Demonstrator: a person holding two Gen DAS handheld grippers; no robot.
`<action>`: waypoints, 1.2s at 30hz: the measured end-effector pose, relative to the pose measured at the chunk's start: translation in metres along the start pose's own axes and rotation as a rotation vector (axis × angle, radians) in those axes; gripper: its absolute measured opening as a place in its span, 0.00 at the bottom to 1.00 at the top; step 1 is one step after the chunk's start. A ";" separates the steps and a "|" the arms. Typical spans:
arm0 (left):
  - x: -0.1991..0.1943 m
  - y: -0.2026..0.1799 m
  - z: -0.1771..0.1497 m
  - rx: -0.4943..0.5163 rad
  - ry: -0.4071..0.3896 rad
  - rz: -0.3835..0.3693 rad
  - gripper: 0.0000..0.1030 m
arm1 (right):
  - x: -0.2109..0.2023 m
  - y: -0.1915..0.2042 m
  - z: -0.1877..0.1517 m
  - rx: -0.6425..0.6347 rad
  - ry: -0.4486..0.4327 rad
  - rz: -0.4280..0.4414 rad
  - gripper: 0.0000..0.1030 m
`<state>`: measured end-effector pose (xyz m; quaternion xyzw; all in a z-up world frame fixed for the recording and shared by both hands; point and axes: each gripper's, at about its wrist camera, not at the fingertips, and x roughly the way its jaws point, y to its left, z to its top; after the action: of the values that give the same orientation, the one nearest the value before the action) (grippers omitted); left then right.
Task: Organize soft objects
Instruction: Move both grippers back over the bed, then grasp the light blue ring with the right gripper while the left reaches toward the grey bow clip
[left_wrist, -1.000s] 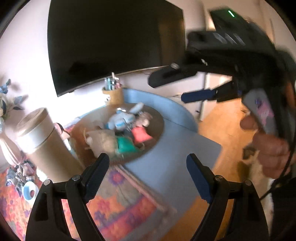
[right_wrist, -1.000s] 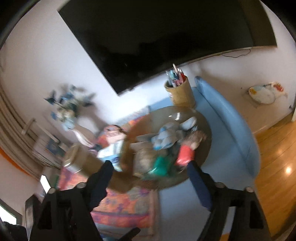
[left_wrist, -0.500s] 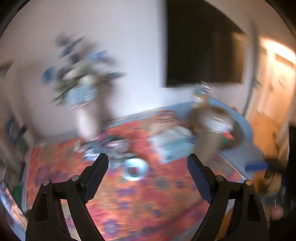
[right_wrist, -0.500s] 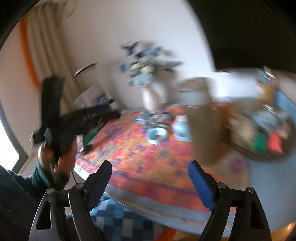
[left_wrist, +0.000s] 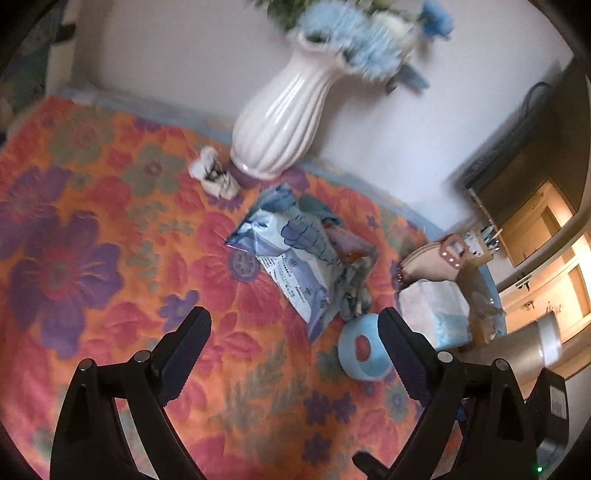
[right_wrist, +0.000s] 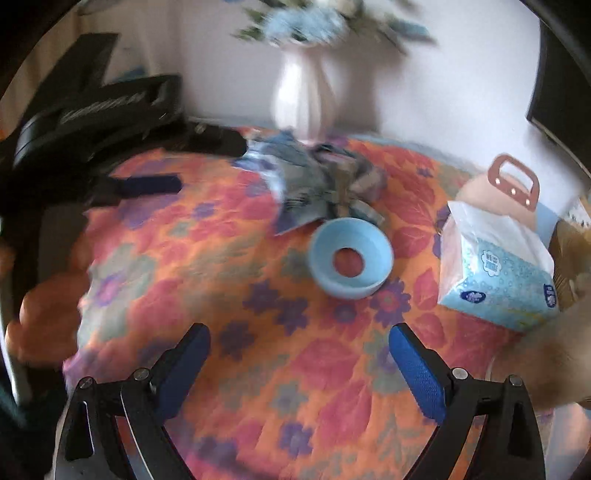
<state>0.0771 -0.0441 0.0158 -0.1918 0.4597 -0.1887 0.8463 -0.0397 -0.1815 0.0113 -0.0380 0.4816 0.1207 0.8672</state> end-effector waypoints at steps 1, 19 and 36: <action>0.009 0.001 0.001 -0.005 0.006 -0.004 0.88 | 0.008 -0.005 0.004 0.017 0.010 -0.021 0.94; 0.062 -0.010 0.014 -0.024 0.007 0.035 0.73 | 0.067 -0.037 0.034 0.196 -0.042 0.009 0.79; -0.004 -0.003 -0.023 0.212 0.070 0.037 0.11 | 0.020 -0.036 0.014 0.196 -0.255 0.021 0.61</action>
<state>0.0554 -0.0479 0.0080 -0.0860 0.4699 -0.2273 0.8486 -0.0089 -0.2104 -0.0001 0.0674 0.3775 0.0858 0.9195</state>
